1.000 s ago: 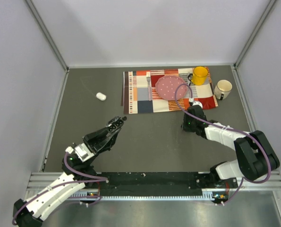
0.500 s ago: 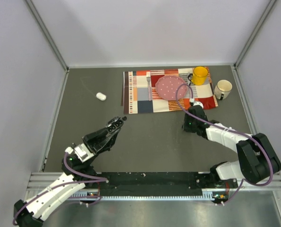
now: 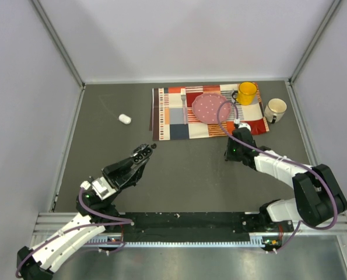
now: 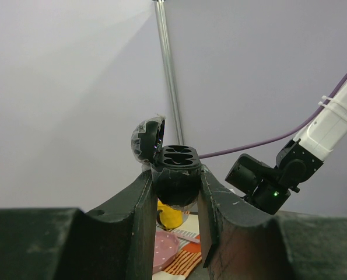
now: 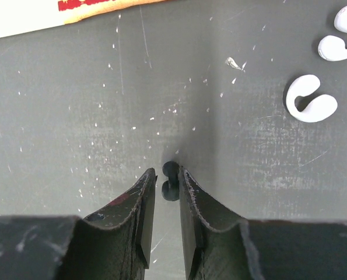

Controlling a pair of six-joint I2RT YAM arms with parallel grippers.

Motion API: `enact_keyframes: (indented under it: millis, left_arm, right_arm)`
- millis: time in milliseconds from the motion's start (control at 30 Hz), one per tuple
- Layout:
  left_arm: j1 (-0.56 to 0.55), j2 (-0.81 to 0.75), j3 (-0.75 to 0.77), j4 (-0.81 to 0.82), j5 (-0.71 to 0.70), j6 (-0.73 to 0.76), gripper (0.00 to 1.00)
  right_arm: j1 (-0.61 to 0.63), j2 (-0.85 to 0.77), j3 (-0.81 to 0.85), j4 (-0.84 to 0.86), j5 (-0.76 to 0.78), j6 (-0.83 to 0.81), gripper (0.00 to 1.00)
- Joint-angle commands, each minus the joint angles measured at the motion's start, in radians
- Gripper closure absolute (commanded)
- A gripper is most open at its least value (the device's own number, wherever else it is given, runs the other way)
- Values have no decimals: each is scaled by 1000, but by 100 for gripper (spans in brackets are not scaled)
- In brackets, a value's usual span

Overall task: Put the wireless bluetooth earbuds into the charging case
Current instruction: Pick up the earbud from the center of the board.

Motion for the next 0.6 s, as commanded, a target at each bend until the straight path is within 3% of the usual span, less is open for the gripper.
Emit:
enact_keyframes:
  millis: [0,467,567]
  left_arm:
    - [4,-15,-112,19,-15,-1,100]
    - [3,-14,-110,16,-21,2,100]
    - [3,-15,-112,16,-20,4,100]
  right_arm:
    - [12,15,46,4,18,-2,78]
    - [12,47,59,-12,12,-1,86]
    - [12,42,62,-15,10,-1,94]
